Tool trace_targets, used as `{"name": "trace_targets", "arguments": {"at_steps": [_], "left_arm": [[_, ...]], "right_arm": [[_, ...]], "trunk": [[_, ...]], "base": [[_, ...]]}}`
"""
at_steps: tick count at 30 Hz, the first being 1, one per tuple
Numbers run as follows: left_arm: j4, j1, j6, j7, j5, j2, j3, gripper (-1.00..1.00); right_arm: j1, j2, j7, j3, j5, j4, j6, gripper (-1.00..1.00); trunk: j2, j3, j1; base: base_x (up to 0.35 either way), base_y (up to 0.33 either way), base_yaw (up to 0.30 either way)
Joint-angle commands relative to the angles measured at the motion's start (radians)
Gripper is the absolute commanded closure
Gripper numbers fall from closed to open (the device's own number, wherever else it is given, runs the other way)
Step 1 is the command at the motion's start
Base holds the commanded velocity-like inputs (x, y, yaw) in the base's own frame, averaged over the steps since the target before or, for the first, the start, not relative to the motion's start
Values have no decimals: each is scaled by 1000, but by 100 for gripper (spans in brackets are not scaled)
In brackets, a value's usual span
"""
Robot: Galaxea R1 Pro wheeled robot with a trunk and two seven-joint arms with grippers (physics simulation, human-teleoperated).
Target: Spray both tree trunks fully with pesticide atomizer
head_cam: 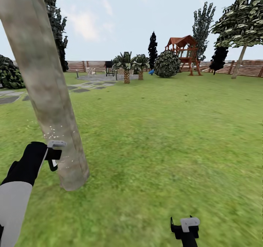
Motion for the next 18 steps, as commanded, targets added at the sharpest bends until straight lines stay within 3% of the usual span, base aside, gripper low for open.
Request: {"name": "trace_targets", "arguments": {"at_steps": [1, 4, 12, 18], "left_arm": [[-1, -1, 3, -10, -11, 0, 3, 100], [-1, -1, 2, -10, -12, 1, 6, 100], [-1, -1, 2, -10, -12, 3, 8, 100], [1, 1, 2, 7, -12, 7, 12, 100]], "right_arm": [[-1, 0, -10, 0, 10, 1, 1, -100], [-1, 1, -11, 0, 10, 1, 1, -100], [-1, 2, -10, 0, 10, 1, 1, -100], [-1, 2, -9, 0, 10, 1, 1, -100]], "trunk": [[0, -1, 0], [0, -1, 0], [0, -1, 0], [0, -1, 0]], "base": [[52, -260, 0], [19, -269, 73], [12, -274, 263], [160, -247, 251]]}}
